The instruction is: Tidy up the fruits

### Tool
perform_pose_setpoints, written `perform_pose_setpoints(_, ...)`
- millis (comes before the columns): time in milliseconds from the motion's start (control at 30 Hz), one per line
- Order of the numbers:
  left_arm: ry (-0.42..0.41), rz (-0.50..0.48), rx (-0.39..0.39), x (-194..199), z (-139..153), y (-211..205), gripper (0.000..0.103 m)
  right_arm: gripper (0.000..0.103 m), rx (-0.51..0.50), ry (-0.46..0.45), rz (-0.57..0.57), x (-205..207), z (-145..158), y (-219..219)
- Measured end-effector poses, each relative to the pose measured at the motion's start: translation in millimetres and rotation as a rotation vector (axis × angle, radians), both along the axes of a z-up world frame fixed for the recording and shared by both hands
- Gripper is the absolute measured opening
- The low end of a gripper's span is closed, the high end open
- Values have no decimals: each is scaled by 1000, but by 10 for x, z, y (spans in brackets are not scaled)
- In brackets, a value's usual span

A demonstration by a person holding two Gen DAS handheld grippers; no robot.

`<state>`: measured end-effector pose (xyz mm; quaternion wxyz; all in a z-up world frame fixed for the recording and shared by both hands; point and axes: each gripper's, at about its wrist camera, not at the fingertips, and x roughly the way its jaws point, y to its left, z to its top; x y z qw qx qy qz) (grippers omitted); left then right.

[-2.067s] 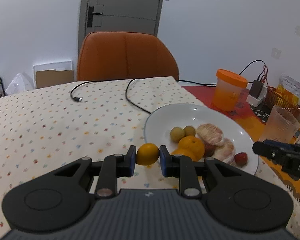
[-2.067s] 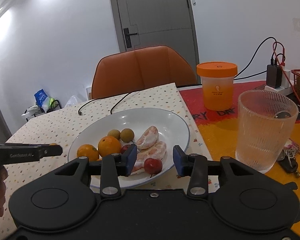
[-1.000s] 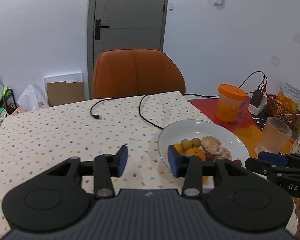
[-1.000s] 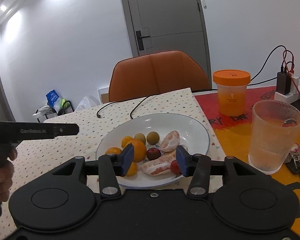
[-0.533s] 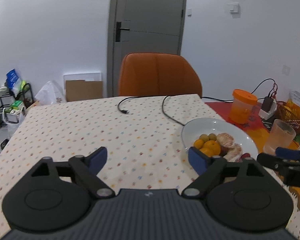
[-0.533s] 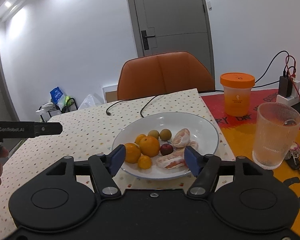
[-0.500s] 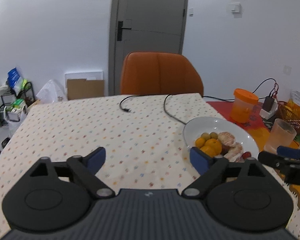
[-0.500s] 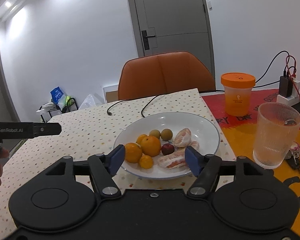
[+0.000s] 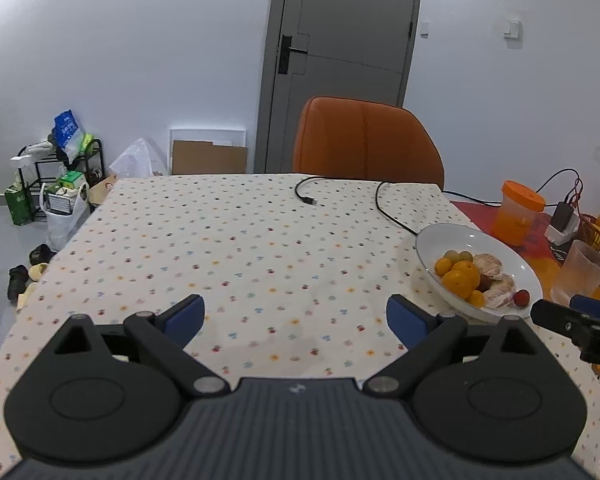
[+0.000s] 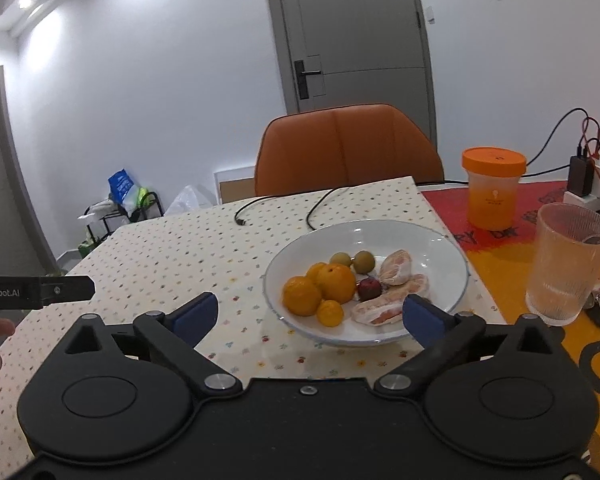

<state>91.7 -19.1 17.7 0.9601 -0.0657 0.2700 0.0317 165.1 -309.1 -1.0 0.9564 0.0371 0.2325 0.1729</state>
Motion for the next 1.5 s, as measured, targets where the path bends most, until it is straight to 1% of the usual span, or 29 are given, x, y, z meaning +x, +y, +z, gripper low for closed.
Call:
perform_pose_setpoints(67,-7,4,5,-70,10,36,98,103,10,5,8,-37,-5,29)
perform_pose_setpoints(133,-7,11,3,-130,11,72,101,103,7,4,11,-68,-10,60)
perform_pose_setpoints(333,-15,27,18,-340,14,124,103,103,14,24,18,-150,-70,132)
perform_pose_setpoints(467,-14,36,23,-461,20,135,103,103,16,31,-3,-195,-59,180)
perform_pose_setpoints(567,-21,39,25,-519,38,145,103,103,23,15,-1,-242,-12,226)
perform_pose_setpoints(733,-23,61,31,-627,60,188,103,103,-8,-13,-7,-346,90,348)
perform_pose_setpoints(833,-20,67,28,-669,47,218,103,103,-17,-21,7,-418,119,395)
perform_pose_setpoints(1100,-10,76,21,-712,21,274,103,103,-13,9,31,-576,109,425)
perform_pose_setpoints(1333,-13,76,15,-718,25,281,103,103,-4,35,6,-560,63,409)
perform_pose_setpoints(1500,-12,80,13,-716,29,283,103,103,-10,31,10,-565,59,418)
